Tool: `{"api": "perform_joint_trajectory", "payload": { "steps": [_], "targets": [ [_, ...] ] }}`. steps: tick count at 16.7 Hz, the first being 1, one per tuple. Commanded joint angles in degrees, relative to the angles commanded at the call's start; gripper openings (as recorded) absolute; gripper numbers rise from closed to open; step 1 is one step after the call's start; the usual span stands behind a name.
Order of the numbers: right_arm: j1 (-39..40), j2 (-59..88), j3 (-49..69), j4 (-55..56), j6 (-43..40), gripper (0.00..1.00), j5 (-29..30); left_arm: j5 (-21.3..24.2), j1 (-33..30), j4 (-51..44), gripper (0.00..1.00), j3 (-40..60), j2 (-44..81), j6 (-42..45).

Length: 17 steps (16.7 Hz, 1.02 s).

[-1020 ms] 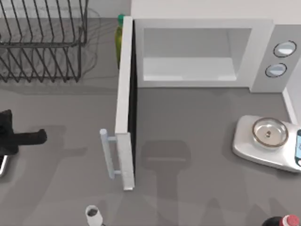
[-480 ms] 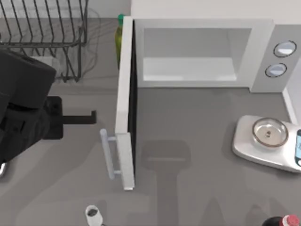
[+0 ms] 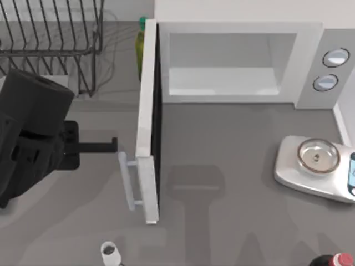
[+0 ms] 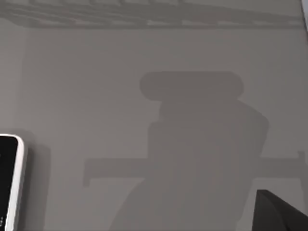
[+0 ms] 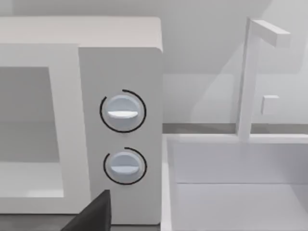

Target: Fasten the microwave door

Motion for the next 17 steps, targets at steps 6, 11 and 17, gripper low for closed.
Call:
{"api": "perform_joint_trajectory", "payload": {
  "steps": [6, 11, 17],
  "targets": [
    [0.0, 0.0, 0.0, 0.0, 0.0, 1.0, 0.0, 0.02, 0.02, 18.69, 0.0, -11.62, 5.41, 0.21],
    [0.0, 0.0, 0.0, 0.0, 0.0, 1.0, 0.0, 0.08, 0.1, 23.71, 0.0, -15.85, 7.23, 0.33],
    [0.0, 0.0, 0.0, 0.0, 0.0, 1.0, 0.0, -2.59, -5.52, 22.16, 0.0, -10.4, 10.43, -3.75]
  ]
}}
